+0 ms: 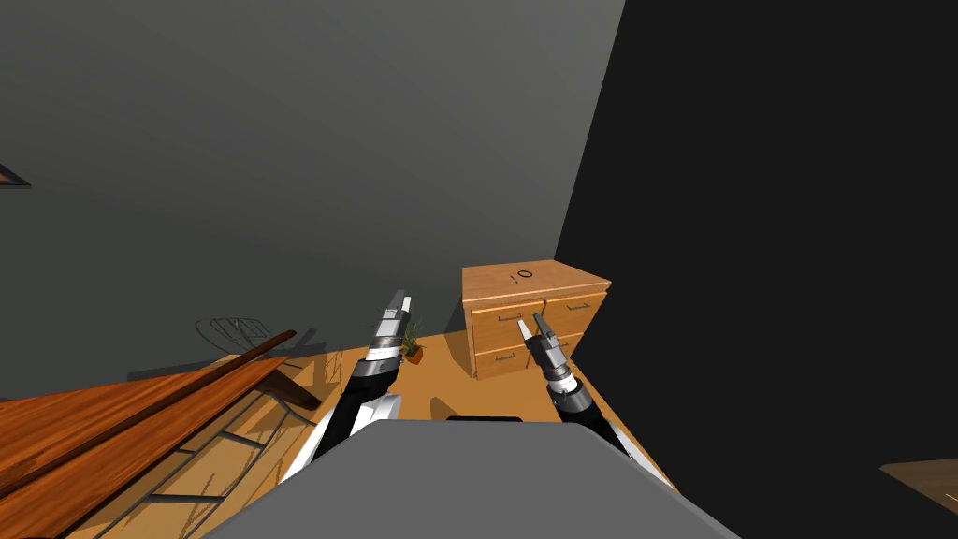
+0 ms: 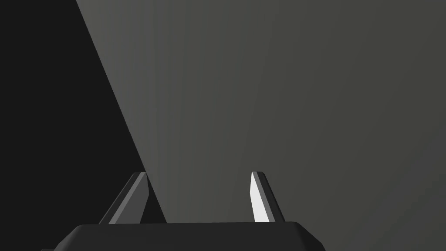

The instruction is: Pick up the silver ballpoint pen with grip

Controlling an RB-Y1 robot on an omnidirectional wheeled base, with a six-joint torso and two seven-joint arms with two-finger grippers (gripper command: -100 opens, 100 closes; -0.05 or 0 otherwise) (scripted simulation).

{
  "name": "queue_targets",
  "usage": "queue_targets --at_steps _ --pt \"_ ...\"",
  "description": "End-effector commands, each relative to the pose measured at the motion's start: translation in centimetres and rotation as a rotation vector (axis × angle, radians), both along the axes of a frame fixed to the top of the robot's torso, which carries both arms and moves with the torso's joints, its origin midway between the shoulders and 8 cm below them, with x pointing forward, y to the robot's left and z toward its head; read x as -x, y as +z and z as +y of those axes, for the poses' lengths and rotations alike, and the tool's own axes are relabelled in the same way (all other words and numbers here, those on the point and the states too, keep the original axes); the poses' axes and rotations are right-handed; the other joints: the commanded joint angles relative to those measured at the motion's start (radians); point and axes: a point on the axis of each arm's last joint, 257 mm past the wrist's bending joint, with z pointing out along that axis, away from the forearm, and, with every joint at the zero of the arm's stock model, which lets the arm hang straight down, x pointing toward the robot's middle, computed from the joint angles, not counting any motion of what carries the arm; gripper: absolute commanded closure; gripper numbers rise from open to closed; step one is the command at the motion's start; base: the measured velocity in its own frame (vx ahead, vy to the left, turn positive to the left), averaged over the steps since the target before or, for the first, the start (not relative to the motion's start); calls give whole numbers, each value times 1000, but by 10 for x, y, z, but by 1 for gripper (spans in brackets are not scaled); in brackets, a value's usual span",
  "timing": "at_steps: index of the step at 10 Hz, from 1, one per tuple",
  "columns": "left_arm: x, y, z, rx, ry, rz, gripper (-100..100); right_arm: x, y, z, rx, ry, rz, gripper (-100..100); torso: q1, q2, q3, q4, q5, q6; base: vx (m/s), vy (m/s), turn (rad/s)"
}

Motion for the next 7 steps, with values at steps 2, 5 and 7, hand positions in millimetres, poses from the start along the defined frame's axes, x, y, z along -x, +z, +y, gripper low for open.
queue_targets --at_steps 2,5,7 --pt "0 0 0 0 0 0 0 4 -33 5 13 64 86 -100 1 0 0 0 0 0 -88 47 55" --pt "0 0 0 0 0 0 0 15 -89 10 15 148 232 -100 1 0 0 0 0 0 -79 51 75" --pt "0 0 0 0 0 0 0 25 -126 5 38 183 324 -100 0 -1 0 0 0 0 -80 36 73"
